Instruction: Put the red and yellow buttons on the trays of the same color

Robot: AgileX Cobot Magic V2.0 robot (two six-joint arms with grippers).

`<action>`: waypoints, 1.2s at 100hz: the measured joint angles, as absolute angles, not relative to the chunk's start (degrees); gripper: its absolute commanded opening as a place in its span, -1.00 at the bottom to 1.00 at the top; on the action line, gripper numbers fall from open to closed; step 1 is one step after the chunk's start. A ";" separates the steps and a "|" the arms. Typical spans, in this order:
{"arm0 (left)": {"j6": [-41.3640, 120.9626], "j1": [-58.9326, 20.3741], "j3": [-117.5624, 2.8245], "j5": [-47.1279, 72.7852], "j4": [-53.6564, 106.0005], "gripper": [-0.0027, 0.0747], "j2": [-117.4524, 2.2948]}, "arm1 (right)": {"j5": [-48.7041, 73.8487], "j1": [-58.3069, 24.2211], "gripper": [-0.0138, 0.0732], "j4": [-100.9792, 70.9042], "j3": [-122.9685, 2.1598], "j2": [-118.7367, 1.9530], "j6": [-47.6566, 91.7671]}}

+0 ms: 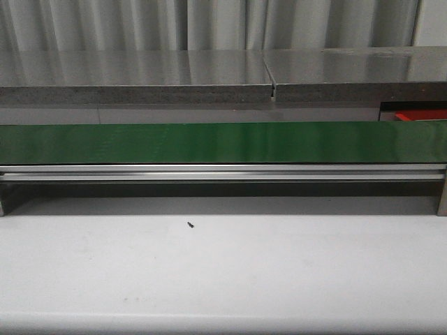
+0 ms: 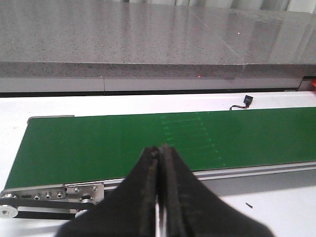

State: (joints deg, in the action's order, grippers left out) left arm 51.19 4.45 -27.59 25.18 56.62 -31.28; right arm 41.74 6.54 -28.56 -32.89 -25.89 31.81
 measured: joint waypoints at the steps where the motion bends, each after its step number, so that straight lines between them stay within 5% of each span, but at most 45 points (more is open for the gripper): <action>1: 51.19 4.45 -27.59 25.18 56.62 -0.98 -31.28 | 41.62 6.54 -0.84 -28.56 -32.89 -25.89 31.81; 31: 51.19 4.45 -27.59 25.18 56.62 -0.98 -31.28 | 35.45 0.20 -0.84 -23.76 -30.98 -24.12 28.73; 71: 51.19 4.45 -27.59 25.18 56.62 -0.98 -31.28 | 18.83 -2.45 -0.84 0.75 -12.20 -8.65 -0.72; 120: 51.19 4.45 -27.59 25.18 56.62 -0.98 -31.28 | 10.59 -2.45 -0.84 3.89 1.57 0.54 -3.39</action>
